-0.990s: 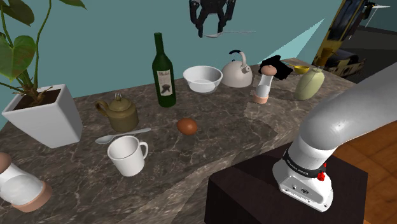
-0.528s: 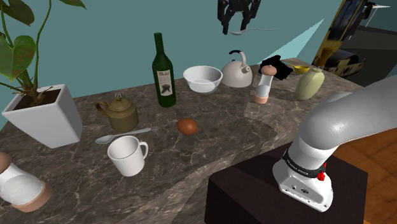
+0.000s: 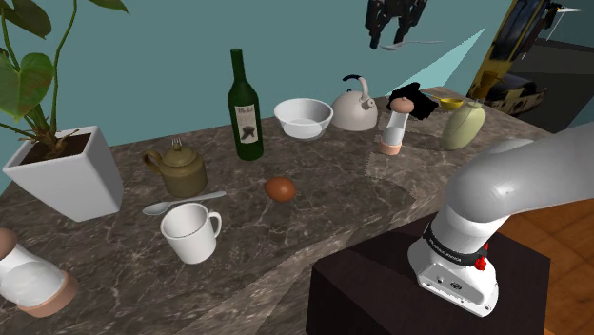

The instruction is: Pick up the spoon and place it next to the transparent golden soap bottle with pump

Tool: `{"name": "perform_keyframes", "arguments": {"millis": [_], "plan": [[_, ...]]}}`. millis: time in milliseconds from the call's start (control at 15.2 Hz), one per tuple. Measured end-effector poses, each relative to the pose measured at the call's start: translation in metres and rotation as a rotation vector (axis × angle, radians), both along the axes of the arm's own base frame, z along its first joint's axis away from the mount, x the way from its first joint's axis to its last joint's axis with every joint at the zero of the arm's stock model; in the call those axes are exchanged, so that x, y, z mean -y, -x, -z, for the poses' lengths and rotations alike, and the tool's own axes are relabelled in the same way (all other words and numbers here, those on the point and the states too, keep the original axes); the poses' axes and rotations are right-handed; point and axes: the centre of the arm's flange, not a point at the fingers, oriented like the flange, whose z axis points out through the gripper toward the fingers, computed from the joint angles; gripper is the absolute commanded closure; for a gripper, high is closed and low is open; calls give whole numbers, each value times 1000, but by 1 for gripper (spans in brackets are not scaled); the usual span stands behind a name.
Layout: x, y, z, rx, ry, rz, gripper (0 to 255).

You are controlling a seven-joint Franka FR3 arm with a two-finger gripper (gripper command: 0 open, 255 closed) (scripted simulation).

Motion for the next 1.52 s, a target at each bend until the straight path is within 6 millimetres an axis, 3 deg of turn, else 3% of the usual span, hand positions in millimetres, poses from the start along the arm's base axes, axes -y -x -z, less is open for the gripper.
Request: {"name": "perform_keyframes", "arguments": {"millis": [1518], "plan": [[272,131,0,0,-1,0,255]]}}
